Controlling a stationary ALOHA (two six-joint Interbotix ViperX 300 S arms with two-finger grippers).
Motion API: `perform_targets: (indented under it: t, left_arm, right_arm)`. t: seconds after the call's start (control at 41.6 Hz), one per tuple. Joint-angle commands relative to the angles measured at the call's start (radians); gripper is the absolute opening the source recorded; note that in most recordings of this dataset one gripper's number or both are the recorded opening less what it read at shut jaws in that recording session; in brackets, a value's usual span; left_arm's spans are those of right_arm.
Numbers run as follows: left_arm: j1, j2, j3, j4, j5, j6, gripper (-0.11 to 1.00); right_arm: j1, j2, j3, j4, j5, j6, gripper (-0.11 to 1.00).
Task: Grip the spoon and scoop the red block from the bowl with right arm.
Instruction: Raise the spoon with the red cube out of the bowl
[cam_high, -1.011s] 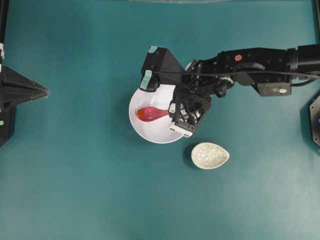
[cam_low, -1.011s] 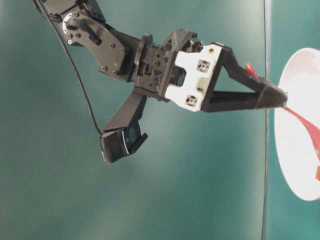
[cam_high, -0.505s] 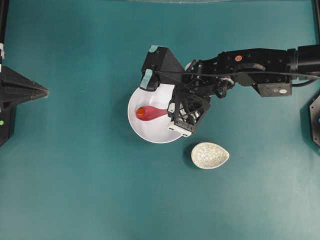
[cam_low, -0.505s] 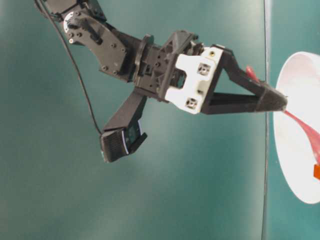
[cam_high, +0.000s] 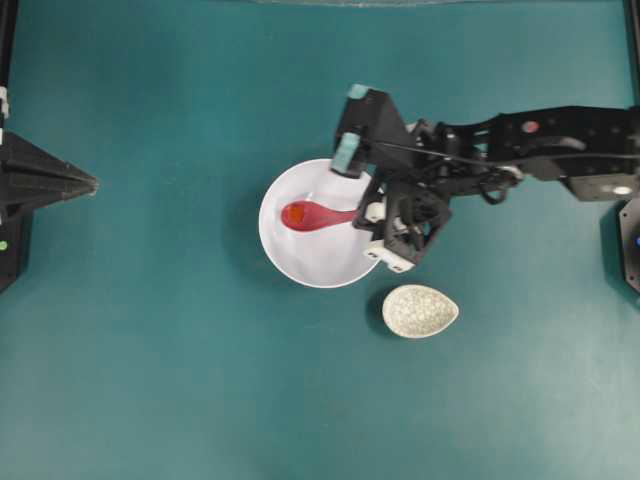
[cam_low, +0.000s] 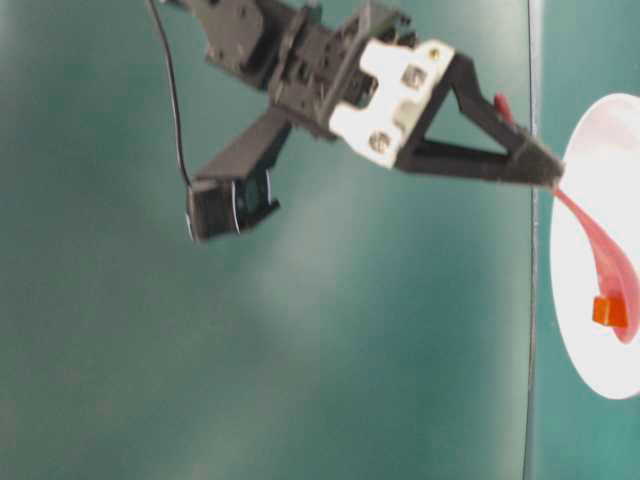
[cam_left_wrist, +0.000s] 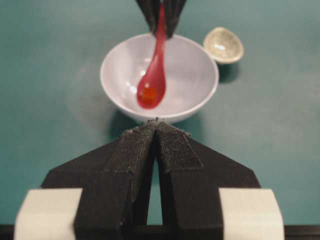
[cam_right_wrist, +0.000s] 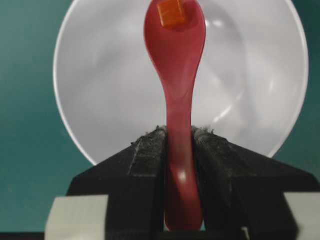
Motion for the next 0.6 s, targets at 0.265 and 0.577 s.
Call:
perform_targets:
  t: [0.265, 0.577]
  left_arm:
    - [0.002, 0.011, -0.028, 0.002, -0.005, -0.002, 0.03]
    - [0.002, 0.005, -0.028, 0.002, -0.008, -0.002, 0.03]
  right_arm:
    - [0.009, -0.175, 0.181, 0.000, -0.218, -0.002, 0.23]
    - [0.011, -0.221, 0.236, -0.002, -0.232, -0.003, 0.23]
